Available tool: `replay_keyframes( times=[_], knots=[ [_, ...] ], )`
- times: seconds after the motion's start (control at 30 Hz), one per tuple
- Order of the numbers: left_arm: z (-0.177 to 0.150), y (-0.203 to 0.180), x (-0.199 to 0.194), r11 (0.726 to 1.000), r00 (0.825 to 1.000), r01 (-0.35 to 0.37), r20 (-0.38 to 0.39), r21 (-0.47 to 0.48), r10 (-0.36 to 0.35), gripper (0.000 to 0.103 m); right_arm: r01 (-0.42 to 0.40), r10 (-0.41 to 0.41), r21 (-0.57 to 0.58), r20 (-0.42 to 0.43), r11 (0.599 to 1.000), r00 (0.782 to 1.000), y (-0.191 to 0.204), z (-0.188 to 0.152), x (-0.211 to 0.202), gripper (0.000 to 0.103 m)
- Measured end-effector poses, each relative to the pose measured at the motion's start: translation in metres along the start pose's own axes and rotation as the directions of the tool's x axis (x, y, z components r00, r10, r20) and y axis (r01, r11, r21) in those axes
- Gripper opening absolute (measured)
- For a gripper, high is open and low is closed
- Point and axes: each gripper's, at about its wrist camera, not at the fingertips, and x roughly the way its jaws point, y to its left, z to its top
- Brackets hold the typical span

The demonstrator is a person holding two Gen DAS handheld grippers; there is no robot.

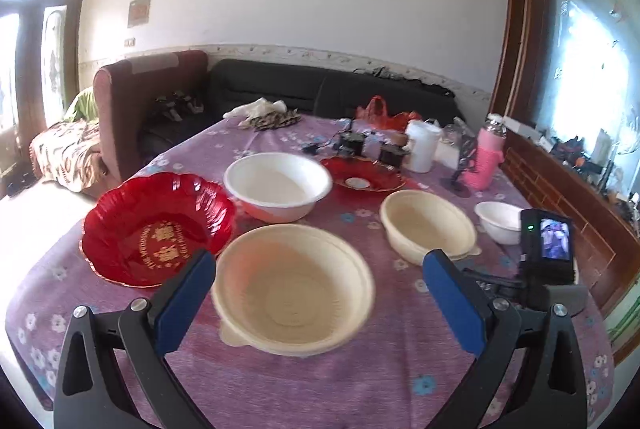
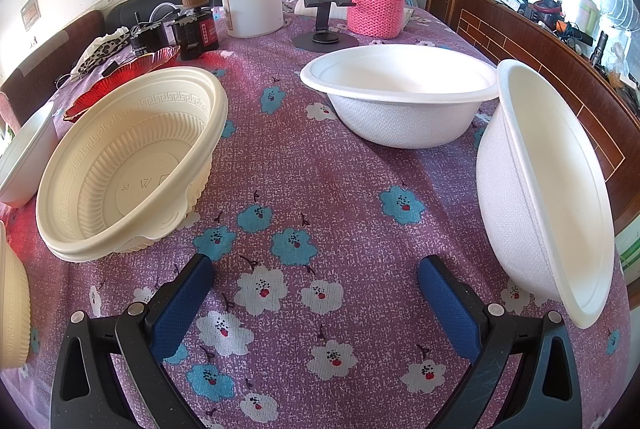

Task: Organize plates and bowls

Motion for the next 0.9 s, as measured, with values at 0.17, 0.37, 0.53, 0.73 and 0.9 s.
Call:
replay_keyframes(
  times=[0.17,0.37,0.53,0.73,0.9],
  knots=[
    [0.010,0.040,0.017,1.000,0.992,0.026,-0.123,-0.014,-0.028,0.103,0.000,0.000,0.000,0.000,1.000,1.000,0.000,0.000,0.000,0.102],
    [0.011,0.091,0.015,0.995,0.992,-0.046,-0.122,-0.086,0.035,0.103,0.000,0.000,0.000,0.000,1.000,1.000,0.000,0.000,0.000,0.102],
    [0.003,0.094,0.015,0.998,0.991,-0.015,-0.132,-0.067,0.006,0.103,0.000,0.000,0.000,0.000,1.000,1.000,0.000,0.000,0.000,0.102],
    [-0.003,0.100,0.009,0.998,0.994,0.010,-0.112,-0.065,-0.017,0.103,0.001,-0.001,-0.001,0.000,1.000,1.000,0.000,0.000,0.000,0.102],
    [-0.006,0.109,0.009,0.997,0.993,-0.016,-0.116,-0.076,0.007,0.103,-0.006,0.006,0.000,-0.006,1.000,1.000,0.002,0.000,-0.001,0.102]
  ],
)
